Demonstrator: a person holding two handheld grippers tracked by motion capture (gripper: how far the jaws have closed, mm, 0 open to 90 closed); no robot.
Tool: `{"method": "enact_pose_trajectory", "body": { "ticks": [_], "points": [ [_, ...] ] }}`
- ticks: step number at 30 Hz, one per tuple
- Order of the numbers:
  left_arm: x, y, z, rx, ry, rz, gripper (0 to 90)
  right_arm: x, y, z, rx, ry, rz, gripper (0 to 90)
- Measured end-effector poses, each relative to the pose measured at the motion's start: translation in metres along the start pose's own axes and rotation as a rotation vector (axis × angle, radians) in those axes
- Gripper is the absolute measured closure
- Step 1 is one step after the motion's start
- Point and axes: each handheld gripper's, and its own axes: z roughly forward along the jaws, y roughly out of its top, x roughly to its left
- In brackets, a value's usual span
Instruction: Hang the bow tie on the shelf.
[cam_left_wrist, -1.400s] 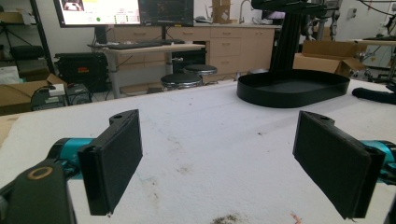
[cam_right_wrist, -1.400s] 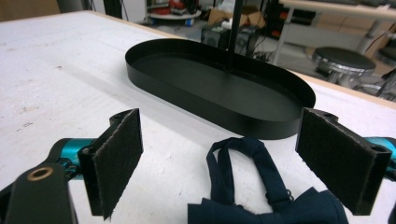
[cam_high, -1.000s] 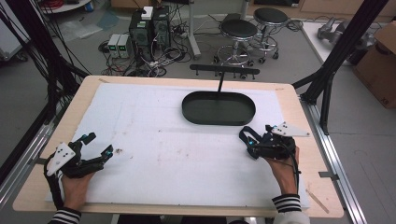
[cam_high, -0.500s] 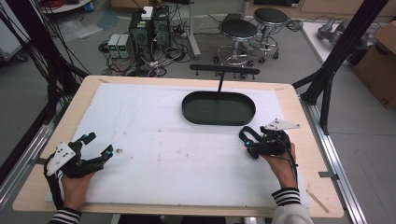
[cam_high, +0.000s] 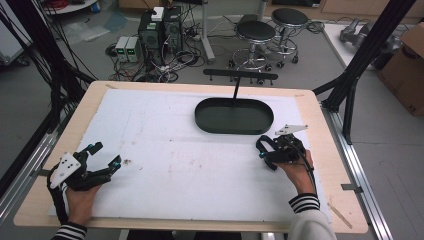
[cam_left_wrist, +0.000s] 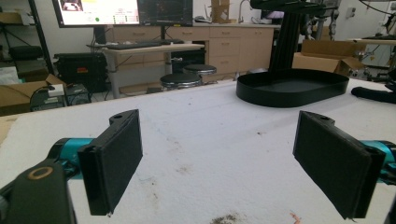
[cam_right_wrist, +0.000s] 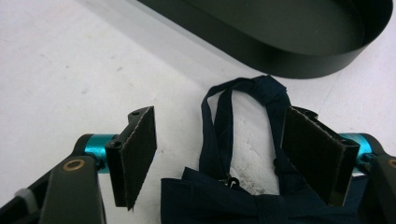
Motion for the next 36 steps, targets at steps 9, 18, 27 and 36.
{"method": "enact_pose_trajectory", "body": {
  "ticks": [9,18,27,36],
  "points": [
    [0.0,0.0,0.0,-0.002,-0.002,-0.001,16.0,-0.002,0.011,0.01,0.092,0.035,-0.015,34.6],
    [0.0,0.0,0.0,-0.002,-0.003,-0.002,16.0,-0.005,0.008,0.02,0.172,0.047,0.001,44.1],
    [0.0,0.0,0.0,-0.003,-0.005,-0.001,16.0,-0.005,0.007,0.025,0.191,0.048,0.002,54.8],
    [0.0,0.0,0.0,-0.004,-0.007,0.001,16.0,-0.004,0.008,0.027,0.207,0.045,0.008,66.9]
  ]
}}
